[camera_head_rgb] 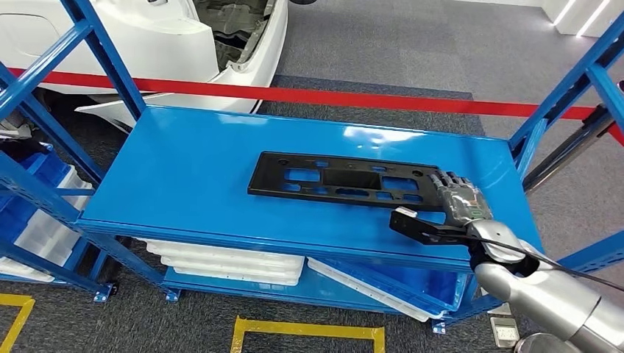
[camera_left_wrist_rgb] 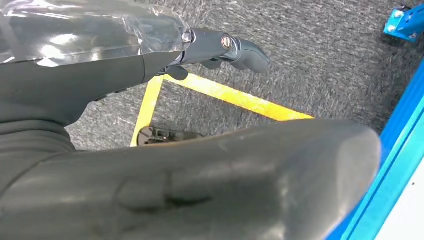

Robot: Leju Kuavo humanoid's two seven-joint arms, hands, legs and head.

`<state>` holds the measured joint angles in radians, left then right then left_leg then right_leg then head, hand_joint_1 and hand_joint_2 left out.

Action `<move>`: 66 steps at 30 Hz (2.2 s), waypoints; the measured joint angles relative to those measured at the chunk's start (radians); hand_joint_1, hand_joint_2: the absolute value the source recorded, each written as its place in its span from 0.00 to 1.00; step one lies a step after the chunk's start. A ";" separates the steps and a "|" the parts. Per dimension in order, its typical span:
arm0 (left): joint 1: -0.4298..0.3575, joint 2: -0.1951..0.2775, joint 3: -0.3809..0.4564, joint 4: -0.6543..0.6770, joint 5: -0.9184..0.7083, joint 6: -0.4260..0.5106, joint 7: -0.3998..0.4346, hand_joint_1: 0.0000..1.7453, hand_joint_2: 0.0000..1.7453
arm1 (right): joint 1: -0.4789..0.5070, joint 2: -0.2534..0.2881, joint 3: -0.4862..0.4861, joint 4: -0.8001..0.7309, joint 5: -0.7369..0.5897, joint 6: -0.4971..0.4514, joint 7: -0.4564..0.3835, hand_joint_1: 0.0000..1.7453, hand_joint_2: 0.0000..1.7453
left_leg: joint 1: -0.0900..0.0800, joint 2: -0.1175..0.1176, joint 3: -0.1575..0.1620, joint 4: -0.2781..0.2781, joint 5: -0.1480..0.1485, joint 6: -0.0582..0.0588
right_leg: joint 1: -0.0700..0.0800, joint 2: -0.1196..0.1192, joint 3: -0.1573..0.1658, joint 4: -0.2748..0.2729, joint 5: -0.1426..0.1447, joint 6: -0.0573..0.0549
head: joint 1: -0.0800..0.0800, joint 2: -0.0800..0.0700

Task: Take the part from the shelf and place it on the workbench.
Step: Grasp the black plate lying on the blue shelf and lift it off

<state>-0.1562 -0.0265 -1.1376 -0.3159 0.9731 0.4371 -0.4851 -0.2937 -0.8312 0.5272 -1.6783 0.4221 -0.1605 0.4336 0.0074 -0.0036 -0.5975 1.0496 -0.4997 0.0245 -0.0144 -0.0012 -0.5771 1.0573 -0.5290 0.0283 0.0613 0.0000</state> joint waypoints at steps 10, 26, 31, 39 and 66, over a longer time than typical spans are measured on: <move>-0.013 0.001 0.000 0.000 -0.019 0.001 0.017 0.00 0.00 | -0.039 0.012 0.006 0.045 -0.020 -0.025 -0.039 0.00 1.00 | 0.000 0.000 0.002 -0.005 0.003 0.001 | -0.003 0.001 -0.012 0.001 0.029 0.006 | 0.021 0.000; -0.008 0.013 0.000 0.000 -0.019 0.005 0.019 0.00 0.00 | -0.114 0.057 0.062 0.143 -0.060 -0.080 -0.084 0.00 1.00 | -0.004 -0.002 -0.009 0.013 0.007 -0.019 | 0.005 -0.002 0.001 -0.030 0.030 -0.020 | -0.006 0.000; -0.010 0.017 0.000 0.000 -0.021 0.006 0.023 0.00 0.00 | -0.127 0.067 0.075 0.167 -0.067 -0.089 -0.098 0.00 1.00 | 0.000 -0.001 -0.004 -0.010 0.011 0.001 | 0.001 -0.001 -0.012 0.004 0.003 0.002 | 0.002 0.000; -0.011 0.019 0.000 0.000 -0.021 0.019 0.026 0.00 0.00 | -0.156 0.097 0.101 0.223 -0.075 -0.091 -0.131 0.00 1.00 | 0.001 -0.002 0.003 -0.013 0.009 0.006 | -0.006 -0.001 -0.053 0.083 0.007 0.012 | 0.019 0.000; -0.005 0.033 0.000 0.000 -0.031 0.020 0.026 0.00 0.00 | -0.185 0.140 0.144 0.331 -0.025 -0.129 -0.132 0.00 1.00 | 0.003 0.000 0.000 -0.013 0.013 0.005 | -0.002 0.000 -0.102 0.205 -0.092 0.015 | 0.017 0.000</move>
<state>-0.1608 0.0070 -1.1376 -0.3159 0.9424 0.4574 -0.4593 -0.4784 -0.6908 0.6711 -1.3469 0.3971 -0.2898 0.3021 0.0101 -0.0032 -0.5974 1.0367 -0.4872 0.0299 -0.0162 -0.0009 -0.6787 1.2624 -0.6206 0.0435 0.0782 0.0000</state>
